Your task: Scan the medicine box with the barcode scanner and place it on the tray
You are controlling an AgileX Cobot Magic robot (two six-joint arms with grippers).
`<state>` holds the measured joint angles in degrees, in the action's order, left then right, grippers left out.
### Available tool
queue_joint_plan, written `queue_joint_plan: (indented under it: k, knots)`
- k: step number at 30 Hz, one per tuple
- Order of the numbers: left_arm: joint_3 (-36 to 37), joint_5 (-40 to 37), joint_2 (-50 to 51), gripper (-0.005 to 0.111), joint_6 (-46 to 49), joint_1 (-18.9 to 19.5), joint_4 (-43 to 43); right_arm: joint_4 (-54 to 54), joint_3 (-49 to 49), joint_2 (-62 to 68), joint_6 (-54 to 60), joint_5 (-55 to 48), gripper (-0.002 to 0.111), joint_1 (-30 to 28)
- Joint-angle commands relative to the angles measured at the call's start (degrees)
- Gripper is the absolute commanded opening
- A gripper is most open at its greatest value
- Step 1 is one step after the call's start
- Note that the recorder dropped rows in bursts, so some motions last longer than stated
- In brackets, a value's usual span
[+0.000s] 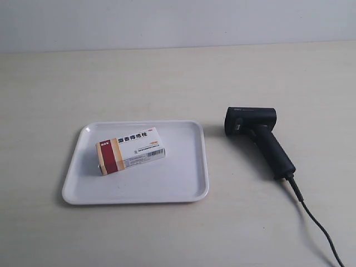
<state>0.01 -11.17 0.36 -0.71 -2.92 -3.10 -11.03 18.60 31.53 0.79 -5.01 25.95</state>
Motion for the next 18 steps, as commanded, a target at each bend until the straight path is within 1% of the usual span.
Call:
queue_joint_plan:
  k: [1, 6, 10, 13, 15, 18]
  knots:
    - [-0.01, -0.47, -0.36, 0.003, -0.5, 0.14, -0.14, 0.46, -0.13, -0.17, 0.66, 0.41, 0.0, 0.02]
    - [-0.01, -0.47, -0.36, 0.003, -0.5, 0.14, -0.14, 2.3, -0.13, -0.17, 0.76, -0.35, 0.0, 0.02]
    - [-0.01, -0.47, -0.36, 0.003, -0.5, 0.14, -0.14, 6.65, -0.13, -0.17, 0.76, -6.08, 0.0, 0.02]
    - [-0.01, -0.47, -0.36, 0.003, -0.39, 0.14, -0.14, 6.67, -0.58, -0.17, 0.63, -9.99, 0.0, 0.02]
    - [-0.01, -0.47, -0.36, 0.003, -0.39, 0.14, -0.14, 6.67, -1.84, -0.17, 0.03, -9.83, 0.0, 0.02]
    - [-0.01, -0.47, -0.36, 0.003, -0.39, 0.14, -0.14, 7.15, -5.81, -0.3, -1.56, -4.96, 0.0, 0.02]
